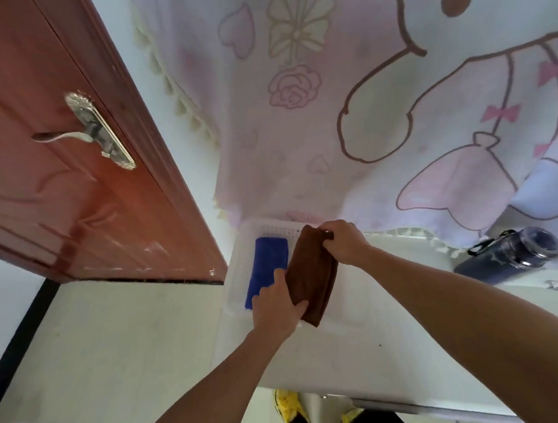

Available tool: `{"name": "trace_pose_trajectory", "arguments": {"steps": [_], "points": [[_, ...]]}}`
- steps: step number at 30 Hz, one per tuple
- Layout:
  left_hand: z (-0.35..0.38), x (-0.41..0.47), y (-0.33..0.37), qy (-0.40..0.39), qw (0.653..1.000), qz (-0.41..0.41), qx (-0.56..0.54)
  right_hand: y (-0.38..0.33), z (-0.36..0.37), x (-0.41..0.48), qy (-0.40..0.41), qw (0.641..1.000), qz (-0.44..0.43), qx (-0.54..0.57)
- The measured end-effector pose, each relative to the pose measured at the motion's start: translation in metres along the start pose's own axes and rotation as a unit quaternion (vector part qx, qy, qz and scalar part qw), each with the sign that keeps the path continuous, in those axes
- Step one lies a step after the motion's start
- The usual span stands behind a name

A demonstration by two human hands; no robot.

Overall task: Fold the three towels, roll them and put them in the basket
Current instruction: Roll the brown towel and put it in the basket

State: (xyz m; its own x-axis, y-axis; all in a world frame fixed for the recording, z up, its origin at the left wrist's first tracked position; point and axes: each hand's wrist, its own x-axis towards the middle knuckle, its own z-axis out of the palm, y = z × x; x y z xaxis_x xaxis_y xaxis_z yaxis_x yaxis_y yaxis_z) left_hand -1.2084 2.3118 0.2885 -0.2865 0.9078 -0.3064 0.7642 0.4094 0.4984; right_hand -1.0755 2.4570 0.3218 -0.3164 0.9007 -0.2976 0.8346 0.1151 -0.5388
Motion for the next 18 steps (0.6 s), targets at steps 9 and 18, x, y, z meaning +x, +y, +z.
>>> {"name": "trace_pose_trajectory", "arguments": {"steps": [9,18], "points": [[0.03,0.017,-0.017,-0.039,0.991,-0.056,0.112,0.016,0.06,0.04,-0.071,0.992,-0.029,-0.096],[0.039,0.01,-0.016,-0.022,0.981,0.108,0.159,0.021,0.072,0.059,-0.052,0.979,-0.081,-0.18]]}}
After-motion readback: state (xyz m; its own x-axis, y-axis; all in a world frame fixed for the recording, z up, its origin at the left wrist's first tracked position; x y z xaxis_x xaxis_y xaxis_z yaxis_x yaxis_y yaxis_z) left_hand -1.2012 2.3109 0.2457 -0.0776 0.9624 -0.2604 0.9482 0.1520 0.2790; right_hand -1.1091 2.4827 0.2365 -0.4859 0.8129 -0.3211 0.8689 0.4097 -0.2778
